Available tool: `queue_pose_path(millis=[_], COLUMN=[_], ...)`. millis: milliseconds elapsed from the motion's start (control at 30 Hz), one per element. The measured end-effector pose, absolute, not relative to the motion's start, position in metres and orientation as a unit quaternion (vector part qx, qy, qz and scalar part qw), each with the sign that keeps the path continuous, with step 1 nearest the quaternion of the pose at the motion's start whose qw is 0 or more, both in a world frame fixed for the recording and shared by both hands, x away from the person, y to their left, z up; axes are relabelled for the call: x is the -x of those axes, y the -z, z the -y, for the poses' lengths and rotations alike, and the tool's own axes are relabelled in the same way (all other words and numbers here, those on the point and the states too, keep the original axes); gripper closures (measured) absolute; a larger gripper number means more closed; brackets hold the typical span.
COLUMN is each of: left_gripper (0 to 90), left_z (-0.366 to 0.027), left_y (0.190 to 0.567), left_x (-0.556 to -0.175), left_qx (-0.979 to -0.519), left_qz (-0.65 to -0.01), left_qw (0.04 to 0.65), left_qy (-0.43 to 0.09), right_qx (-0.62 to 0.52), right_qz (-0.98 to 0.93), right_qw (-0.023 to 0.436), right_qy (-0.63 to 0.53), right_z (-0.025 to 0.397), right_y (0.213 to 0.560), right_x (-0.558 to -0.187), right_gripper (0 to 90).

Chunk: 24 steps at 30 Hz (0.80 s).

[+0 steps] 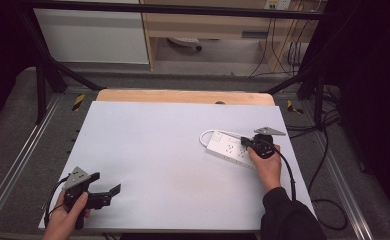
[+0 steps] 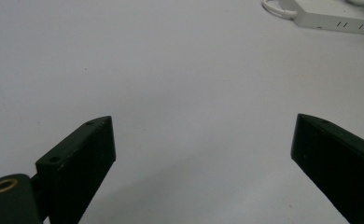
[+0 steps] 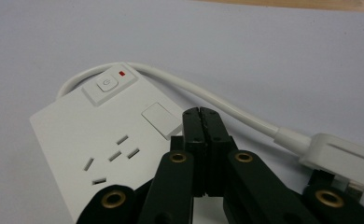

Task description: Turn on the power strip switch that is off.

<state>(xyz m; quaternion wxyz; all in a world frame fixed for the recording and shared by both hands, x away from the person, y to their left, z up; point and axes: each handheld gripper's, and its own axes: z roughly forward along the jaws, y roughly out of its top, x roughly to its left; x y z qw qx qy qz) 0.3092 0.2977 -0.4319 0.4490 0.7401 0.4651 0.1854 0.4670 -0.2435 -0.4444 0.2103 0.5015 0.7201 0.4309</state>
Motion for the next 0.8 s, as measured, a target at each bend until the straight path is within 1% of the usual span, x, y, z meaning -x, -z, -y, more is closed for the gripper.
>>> queue_pose_path(millis=[800], left_gripper=[6.5], left_z=[-0.2979], left_y=[0.4319], left_x=[-0.3093], left_qx=[-0.74], left_qz=[-0.466], left_qw=[0.448], left_qy=[-0.185], right_qx=[-0.5], right_qz=[-0.722], right_qw=[0.213], right_qy=[-0.428], right_z=[0.2425], right_y=[0.4447], right_x=[-0.4667], right_gripper=[90.0])
